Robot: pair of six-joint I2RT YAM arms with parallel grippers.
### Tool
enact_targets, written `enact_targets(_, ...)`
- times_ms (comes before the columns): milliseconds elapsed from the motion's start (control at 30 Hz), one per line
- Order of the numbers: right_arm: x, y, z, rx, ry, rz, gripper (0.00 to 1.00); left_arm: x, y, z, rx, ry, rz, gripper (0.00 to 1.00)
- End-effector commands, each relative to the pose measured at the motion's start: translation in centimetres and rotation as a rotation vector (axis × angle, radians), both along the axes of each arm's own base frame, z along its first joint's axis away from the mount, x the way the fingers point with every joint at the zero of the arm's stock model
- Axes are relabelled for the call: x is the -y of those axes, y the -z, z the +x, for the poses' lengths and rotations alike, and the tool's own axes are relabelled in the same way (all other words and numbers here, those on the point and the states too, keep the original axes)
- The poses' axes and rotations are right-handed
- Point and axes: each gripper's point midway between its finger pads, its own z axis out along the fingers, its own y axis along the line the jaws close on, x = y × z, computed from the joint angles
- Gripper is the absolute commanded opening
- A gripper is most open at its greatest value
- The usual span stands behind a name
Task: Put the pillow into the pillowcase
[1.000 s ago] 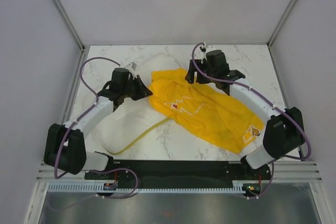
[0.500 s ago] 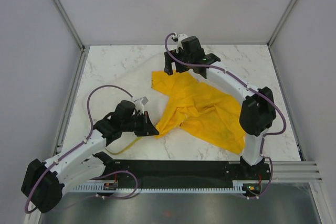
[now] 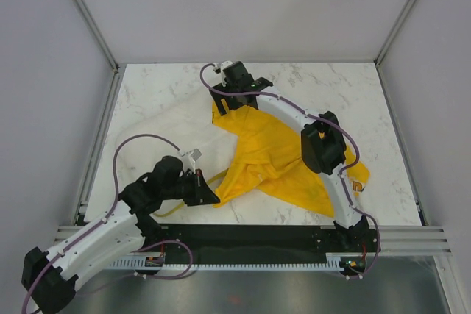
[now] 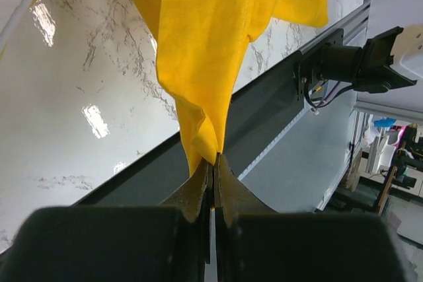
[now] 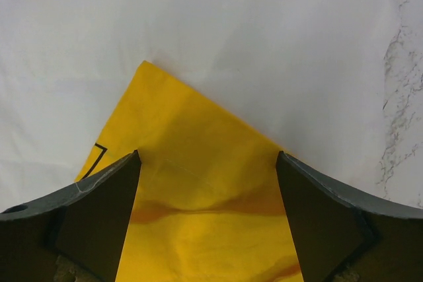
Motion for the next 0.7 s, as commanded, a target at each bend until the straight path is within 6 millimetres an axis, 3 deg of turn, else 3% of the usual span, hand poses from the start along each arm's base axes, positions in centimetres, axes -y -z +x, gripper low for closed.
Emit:
enact_targets(0,0.2,-0.8,2.0,0.062,0.018,-0.027,0.92,-0.6,0.2,-1.0,-0.058,-0.023,0.010,0.02)
enact_targets(167,-1.0,-1.0,2.0,0.090,0.008,-0.012,0.91,-0.8,0.1,-1.2,-0.057,-0.025,0.016,0.02)
enact_targets(300,-2.5,-3.6,2.1,0.130,-0.020,0.062,0.92,-0.8,0.2,-1.2,-0.056,-0.027,0.018,0.02)
enact_targets(433,-4.1,-4.4,1.7,0.130,-0.068,0.106,0.93,-0.8,0.1,-1.0,-0.048,-0.031,0.022,0.02)
enact_targets(533,-4.6,-3.5,1.4,0.119,-0.081,0.093,0.95,-0.8,0.0,-0.9,-0.040,-0.031,0.025,0.02)
enact_targets(667,-5.1,-0.8,0.8,0.077,-0.097,0.057,0.98,-0.8,-0.2,-0.8,-0.030,-0.035,0.019,0.02)
